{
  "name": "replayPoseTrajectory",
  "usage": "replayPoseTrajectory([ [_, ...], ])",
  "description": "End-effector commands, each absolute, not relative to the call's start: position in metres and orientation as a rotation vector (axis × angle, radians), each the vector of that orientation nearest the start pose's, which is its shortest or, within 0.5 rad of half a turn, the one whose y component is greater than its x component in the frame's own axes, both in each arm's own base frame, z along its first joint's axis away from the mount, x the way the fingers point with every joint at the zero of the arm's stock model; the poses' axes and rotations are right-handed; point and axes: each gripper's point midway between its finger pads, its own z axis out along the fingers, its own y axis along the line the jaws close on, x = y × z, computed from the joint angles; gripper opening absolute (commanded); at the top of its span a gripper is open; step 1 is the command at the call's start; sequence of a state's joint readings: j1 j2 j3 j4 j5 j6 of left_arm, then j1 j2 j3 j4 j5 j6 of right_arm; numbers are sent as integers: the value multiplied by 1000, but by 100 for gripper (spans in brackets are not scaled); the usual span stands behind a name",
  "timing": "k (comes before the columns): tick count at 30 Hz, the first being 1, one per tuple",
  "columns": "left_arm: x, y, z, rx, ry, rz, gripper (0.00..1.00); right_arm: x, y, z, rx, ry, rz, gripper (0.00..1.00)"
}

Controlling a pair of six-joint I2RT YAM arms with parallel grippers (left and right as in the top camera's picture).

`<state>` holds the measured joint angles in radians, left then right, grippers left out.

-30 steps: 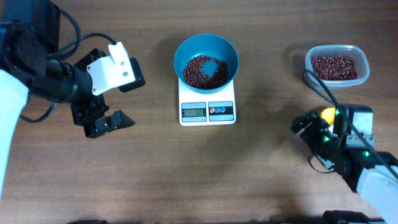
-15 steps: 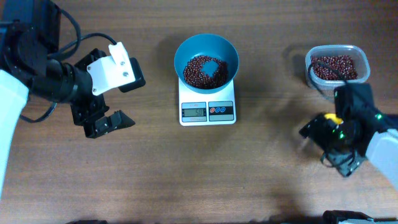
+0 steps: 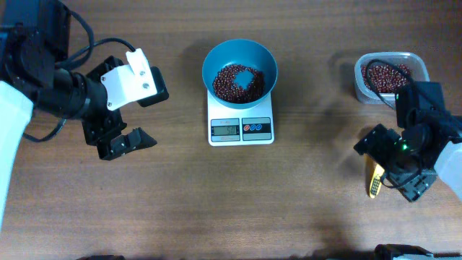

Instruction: Scoop item into bowl and weigh 50g on scale

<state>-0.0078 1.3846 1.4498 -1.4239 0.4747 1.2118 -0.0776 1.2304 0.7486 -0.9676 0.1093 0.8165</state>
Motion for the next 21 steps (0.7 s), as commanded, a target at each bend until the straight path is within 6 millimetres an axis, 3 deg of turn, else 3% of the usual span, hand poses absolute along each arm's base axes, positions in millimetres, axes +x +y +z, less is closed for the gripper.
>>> replayPoseTrajectory([
  [1,258,-80,228,1597,2139,-371,99,208,-42,65,1301,2656,-142,99],
  [4,258,-80,228,1597,2139,-371,99,224,-42,82,1284,2610,-104,99],
  [8,258,-80,228,1597,2139,-371,99,250,-46,131,1241,2515,-62,99],
  [11,258,-80,228,1597,2139,-371,99,256,-48,171,1217,2439,-23,99],
  [14,258,-80,228,1597,2139,-371,99,242,-47,204,1201,2392,4,99],
  [17,258,-80,228,1597,2139,-371,99,228,-46,251,1150,2247,79,99],
  [21,258,-80,228,1597,2139,-371,99,175,-42,289,1088,2078,167,99],
])
